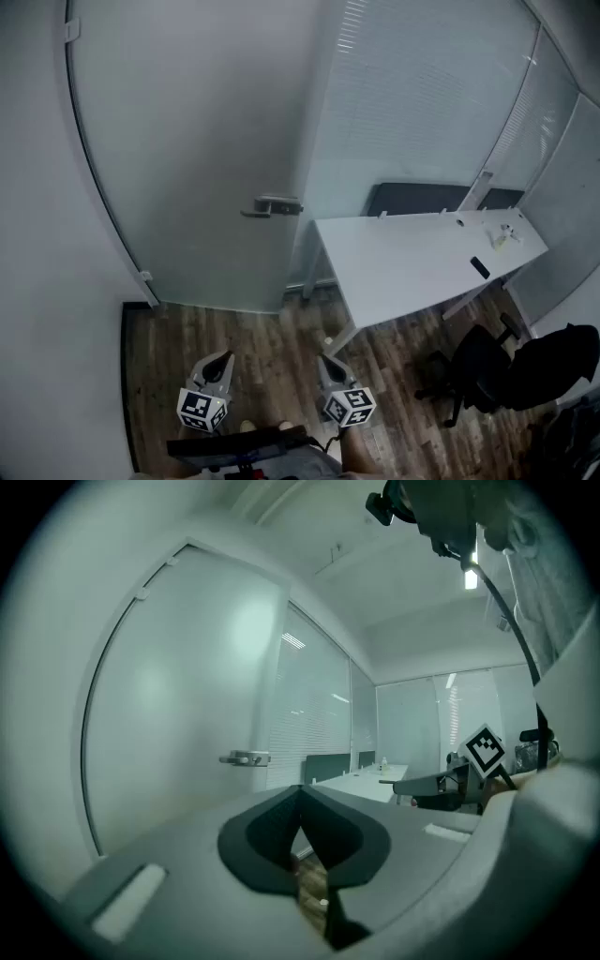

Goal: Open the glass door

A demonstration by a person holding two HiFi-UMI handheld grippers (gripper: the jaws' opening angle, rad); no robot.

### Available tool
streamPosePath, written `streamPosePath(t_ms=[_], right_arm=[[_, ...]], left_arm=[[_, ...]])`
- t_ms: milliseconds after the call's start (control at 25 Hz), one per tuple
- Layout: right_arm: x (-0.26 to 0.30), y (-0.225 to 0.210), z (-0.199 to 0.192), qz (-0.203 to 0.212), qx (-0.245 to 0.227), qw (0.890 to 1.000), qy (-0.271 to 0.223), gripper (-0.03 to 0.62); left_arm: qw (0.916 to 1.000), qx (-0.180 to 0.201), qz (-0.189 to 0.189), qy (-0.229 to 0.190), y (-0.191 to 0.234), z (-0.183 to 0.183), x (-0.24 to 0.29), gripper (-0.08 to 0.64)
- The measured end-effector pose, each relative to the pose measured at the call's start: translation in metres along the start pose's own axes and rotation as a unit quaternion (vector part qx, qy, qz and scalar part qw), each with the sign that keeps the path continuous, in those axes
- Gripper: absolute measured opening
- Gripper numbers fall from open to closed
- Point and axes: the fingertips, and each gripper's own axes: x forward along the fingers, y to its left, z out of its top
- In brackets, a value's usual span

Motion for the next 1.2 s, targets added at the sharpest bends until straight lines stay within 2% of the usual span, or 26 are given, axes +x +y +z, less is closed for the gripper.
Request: streamPosePath(t_ms=[160,880,1200], right_arm=[[0.000,0.001,0.004,-0.004,0.013,1.000,-0.012,0.002],[0.002,0.024,-0.007,-0.037,0.016,0.999,-0.019,0.002],[0.032,0.017,-0.011,-0.036,0.020,0.999,-0.015,0.002]], left_arm=[[1.0000,0.000,-0.002,-0.002,0.005,0.000,-0.002,0.003],[0.9993,0.007,-0.037,0.005,0.029,-0.007,-0.009,0.003],[0.9991,0.007,-0.041,0.009,0.047,-0.014,0.015,0.003]])
